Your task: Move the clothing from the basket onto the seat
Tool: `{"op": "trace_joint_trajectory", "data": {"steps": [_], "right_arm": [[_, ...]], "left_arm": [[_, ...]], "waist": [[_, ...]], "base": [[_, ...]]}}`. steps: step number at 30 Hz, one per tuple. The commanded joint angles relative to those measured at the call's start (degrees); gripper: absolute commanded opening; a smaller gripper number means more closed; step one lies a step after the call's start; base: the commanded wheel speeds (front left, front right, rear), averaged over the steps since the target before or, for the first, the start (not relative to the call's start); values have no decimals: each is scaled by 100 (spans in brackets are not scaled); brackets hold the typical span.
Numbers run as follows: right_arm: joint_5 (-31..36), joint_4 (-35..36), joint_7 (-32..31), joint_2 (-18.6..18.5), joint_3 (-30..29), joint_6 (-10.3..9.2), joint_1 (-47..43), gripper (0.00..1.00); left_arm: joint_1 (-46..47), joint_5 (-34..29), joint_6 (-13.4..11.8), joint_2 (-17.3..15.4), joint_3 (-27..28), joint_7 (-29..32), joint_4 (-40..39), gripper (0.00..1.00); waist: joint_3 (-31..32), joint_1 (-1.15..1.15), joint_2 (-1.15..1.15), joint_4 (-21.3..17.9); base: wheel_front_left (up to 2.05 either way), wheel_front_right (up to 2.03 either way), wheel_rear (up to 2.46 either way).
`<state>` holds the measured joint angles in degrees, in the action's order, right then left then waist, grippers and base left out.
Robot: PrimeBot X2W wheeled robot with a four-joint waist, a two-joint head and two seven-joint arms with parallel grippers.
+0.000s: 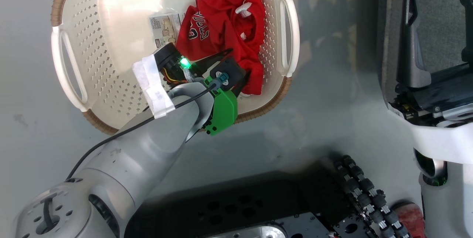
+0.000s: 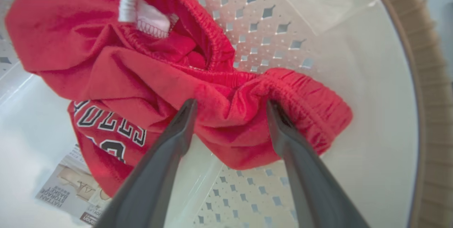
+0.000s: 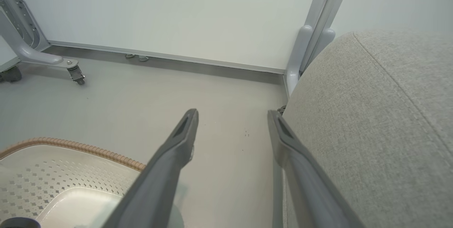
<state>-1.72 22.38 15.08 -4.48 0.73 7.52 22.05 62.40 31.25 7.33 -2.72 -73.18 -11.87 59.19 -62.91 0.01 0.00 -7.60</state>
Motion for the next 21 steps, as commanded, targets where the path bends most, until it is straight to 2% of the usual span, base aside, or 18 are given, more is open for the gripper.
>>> {"op": "trace_joint_trajectory", "data": {"steps": [1,5,21], "right_arm": [[29,38,14,-1,18,-6,-60,100],[34,83,14,-4,50,-6,-87,100],[77,246,14,-80,-22,-6,-246,100]], "left_arm": [[79,6,18,-32,-17,129,63,100],[32,-27,18,-29,-25,436,174,100],[14,-346,15,-31,-27,498,39,100]], "waist": [[9,-1,0,-12],[28,-1,0,-51],[-27,-1,0,61]], "base": [[0,0,0],[0,0,0],[0,0,0]]}}
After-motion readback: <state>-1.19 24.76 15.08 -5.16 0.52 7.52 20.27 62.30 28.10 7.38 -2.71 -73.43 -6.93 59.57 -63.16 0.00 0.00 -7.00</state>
